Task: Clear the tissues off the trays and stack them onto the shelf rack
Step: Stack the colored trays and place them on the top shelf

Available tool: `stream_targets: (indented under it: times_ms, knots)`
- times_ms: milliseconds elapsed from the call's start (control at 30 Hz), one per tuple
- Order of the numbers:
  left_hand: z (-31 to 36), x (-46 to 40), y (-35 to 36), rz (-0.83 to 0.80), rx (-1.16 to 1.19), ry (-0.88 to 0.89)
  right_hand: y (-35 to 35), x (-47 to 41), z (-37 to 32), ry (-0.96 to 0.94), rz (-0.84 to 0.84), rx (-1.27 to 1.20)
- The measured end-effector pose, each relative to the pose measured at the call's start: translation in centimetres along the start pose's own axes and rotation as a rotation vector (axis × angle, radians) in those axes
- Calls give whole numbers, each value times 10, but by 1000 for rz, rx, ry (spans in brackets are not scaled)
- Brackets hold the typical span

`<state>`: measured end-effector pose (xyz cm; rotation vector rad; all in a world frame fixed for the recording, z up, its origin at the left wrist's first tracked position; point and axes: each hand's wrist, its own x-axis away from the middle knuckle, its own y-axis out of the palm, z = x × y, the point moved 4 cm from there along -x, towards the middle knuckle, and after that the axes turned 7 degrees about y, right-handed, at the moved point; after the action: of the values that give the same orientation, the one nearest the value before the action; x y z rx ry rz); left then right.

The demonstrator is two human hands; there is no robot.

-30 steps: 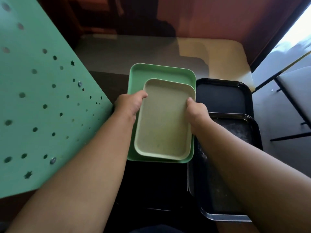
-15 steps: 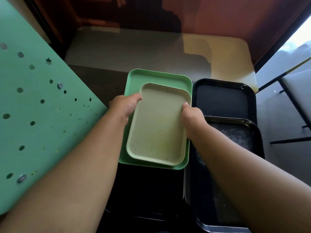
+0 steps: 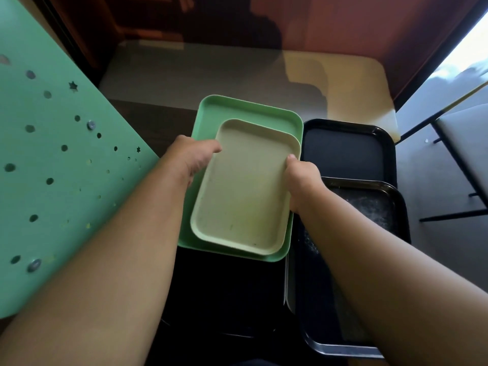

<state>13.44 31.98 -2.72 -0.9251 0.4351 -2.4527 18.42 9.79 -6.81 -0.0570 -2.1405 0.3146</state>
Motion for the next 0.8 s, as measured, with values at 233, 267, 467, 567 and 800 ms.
stream_targets:
  times_ms: [233, 267, 467, 567, 800]
  knots:
    - [41, 46, -20, 3, -40, 172, -37, 43, -2, -102, -60, -177]
    - [45, 52, -17, -41, -29, 185, -47, 48, -2, -123, -63, -183]
    - [50, 94, 29, -191, 75, 227, -128, 69, 9, -276, 10, -85]
    - [45, 118, 61, -175, 108, 299, -170, 78, 28, -323, -42, -165]
    - [37, 174, 133, -244, 271, 600, -258, 83, 66, -611, 97, -89]
